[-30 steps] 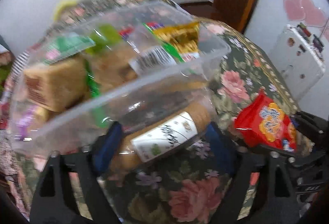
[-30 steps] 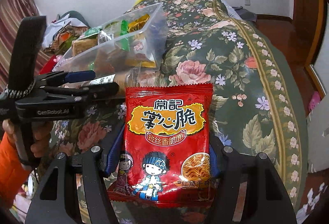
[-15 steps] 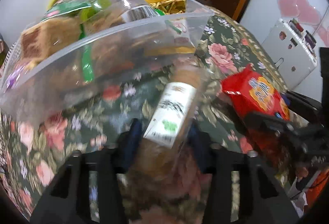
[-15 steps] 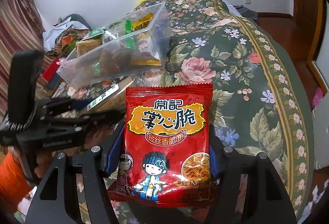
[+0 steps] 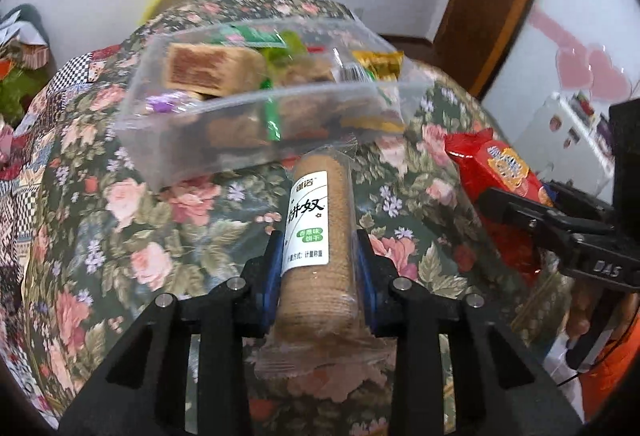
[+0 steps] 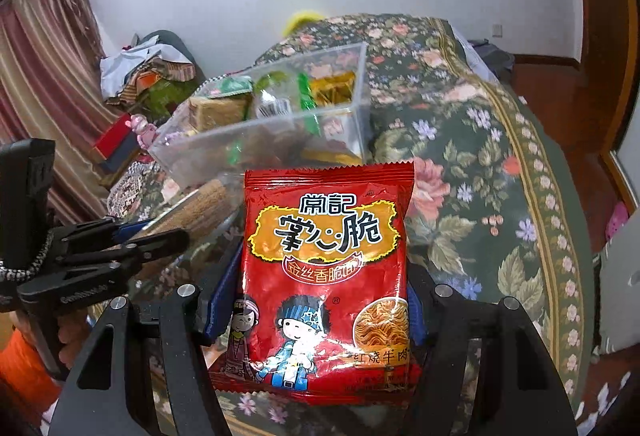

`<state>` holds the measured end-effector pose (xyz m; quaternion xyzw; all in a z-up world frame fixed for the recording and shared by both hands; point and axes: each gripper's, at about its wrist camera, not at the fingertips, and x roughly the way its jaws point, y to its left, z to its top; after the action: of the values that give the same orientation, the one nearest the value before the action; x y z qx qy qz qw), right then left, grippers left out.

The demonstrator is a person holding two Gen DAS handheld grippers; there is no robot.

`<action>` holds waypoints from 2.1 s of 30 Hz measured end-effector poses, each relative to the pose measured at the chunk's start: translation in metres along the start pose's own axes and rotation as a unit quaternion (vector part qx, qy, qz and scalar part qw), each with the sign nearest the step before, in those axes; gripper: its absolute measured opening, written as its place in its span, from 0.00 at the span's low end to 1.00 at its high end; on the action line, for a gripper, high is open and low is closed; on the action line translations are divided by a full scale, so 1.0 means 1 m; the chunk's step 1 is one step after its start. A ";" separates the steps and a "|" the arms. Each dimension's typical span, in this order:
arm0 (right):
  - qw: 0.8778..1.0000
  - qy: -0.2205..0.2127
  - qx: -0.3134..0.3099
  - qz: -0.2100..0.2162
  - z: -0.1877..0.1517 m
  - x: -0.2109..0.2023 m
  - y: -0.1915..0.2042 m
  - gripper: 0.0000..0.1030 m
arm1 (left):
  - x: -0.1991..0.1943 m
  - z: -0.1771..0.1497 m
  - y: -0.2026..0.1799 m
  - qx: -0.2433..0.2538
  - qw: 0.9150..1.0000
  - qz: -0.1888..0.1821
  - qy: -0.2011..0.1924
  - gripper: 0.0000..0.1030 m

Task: Organize snacks
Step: 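Lower the biscuit roll and red bag into the clear box and open both tools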

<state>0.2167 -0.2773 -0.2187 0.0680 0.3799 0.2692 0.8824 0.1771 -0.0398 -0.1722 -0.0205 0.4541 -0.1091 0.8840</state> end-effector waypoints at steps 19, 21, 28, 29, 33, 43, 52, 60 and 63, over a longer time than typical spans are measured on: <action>0.998 -0.054 -0.035 0.010 0.064 0.006 0.032 0.62 | -0.050 0.056 0.027 -0.035 0.995 0.015 -0.096 0.33; 0.998 -0.056 -0.038 0.009 0.071 0.010 0.034 0.62 | -0.047 0.067 0.029 -0.037 0.994 0.015 -0.100 0.33; 0.997 -0.060 -0.042 0.004 0.099 0.032 0.031 0.62 | -0.028 0.101 0.030 -0.025 0.993 0.024 -0.111 0.33; 0.997 -0.059 -0.043 0.003 0.104 0.037 0.031 0.62 | -0.024 0.107 0.031 -0.025 0.993 0.023 -0.111 0.32; 0.997 -0.057 -0.048 -0.005 0.116 0.051 0.029 0.62 | -0.008 0.121 0.032 -0.026 0.994 0.025 -0.104 0.33; 0.998 -0.030 -0.055 -0.029 0.127 0.085 0.018 0.63 | 0.034 0.127 0.032 -0.033 0.996 0.031 -0.073 0.33; 0.998 -0.030 -0.045 -0.030 0.124 0.074 0.013 0.72 | 0.026 0.118 0.017 -0.009 0.996 0.031 -0.078 0.38; 0.995 -0.072 -0.063 -0.032 0.120 0.029 0.028 0.73 | -0.017 0.108 0.017 -0.014 0.993 0.034 -0.111 0.39; 0.993 -0.092 -0.066 -0.017 0.118 0.010 0.035 0.73 | -0.037 0.105 0.017 -0.015 0.991 0.043 -0.129 0.39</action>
<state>0.2915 -0.2328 -0.1306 0.0280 0.2795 0.2712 0.9206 0.2442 -0.0217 -0.0833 -0.0278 0.3383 -0.0608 0.9387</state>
